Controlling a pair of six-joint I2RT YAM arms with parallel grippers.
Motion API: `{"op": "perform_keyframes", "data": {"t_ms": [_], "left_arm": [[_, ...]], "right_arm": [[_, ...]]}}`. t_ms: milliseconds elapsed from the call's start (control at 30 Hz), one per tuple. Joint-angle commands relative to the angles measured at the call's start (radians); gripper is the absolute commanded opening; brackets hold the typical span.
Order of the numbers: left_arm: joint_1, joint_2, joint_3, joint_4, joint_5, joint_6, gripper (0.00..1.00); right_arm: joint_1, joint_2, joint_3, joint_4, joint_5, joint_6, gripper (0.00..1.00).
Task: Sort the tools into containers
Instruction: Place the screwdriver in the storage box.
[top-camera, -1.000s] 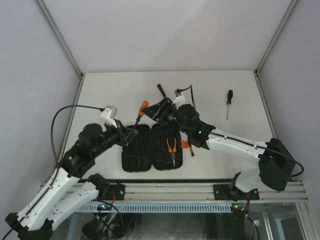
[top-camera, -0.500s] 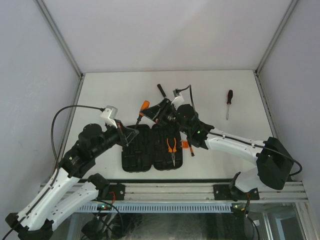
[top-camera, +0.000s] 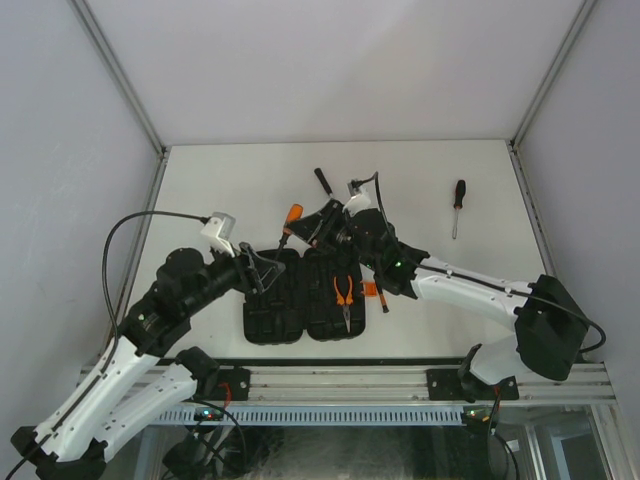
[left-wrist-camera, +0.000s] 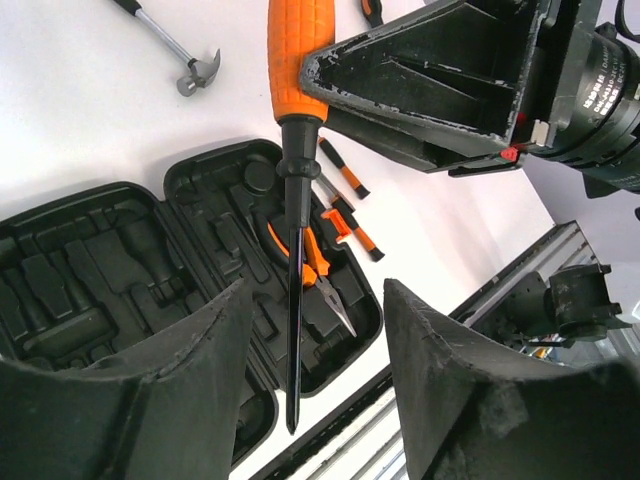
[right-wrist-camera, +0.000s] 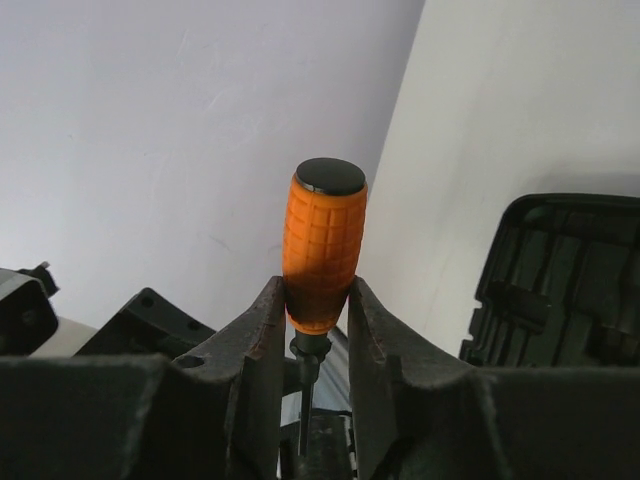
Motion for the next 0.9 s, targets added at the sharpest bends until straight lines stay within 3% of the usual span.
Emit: {"op": "perform_keyframes", "data": {"t_ms": [0,300,600,733,867], "left_arm": [[0.006,-0.021,-0.003,0.009,0.001,0.001,0.60],[0.126,0.051,0.001,-0.034,0.112,-0.015,0.63],[0.417,0.052,0.000,-0.063,0.250,-0.023,0.65],[0.535,0.073,0.032,-0.127,0.226,0.018,0.65],[0.559,0.096,0.077,-0.212,0.109,0.099,0.65]], "right_arm": [[-0.003,-0.069,0.048,-0.044,0.069,-0.077,0.13],[-0.004,-0.107,0.047,-0.237,0.143,-0.184,0.12],[-0.019,-0.038,0.100,-0.363,0.024,-0.265,0.12],[-0.020,0.040,0.161,-0.422,-0.030,-0.276,0.12],[-0.027,0.129,0.221,-0.468,-0.080,-0.273,0.12]]}}
